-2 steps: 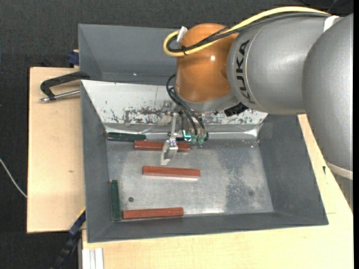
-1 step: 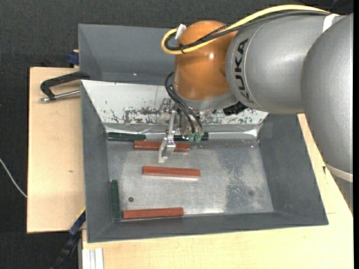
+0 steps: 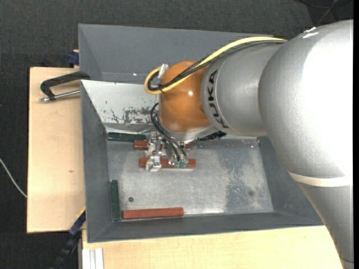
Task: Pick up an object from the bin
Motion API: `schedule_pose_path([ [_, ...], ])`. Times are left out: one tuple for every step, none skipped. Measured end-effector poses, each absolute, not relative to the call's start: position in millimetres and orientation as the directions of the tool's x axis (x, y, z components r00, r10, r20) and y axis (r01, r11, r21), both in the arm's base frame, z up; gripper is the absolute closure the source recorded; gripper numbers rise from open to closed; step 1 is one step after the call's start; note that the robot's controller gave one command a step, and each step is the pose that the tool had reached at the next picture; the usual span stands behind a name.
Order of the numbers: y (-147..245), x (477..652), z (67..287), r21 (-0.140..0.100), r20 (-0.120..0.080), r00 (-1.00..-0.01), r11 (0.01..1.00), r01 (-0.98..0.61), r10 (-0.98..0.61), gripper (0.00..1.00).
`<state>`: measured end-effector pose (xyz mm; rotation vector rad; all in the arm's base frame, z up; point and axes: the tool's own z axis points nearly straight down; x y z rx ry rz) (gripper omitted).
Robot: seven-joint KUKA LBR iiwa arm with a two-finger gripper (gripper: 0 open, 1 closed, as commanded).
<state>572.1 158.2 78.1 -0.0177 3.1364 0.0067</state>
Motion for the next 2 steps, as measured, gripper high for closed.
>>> schedule_pose_path([
  [158, 572.1, 78, 0.004, -0.005, -1.000, 1.000, -0.011, -0.011, 1.00],
  [181, 571.0, 254, 0.005, -0.013, -1.000, 1.000, -0.006, -0.006, 1.00],
])
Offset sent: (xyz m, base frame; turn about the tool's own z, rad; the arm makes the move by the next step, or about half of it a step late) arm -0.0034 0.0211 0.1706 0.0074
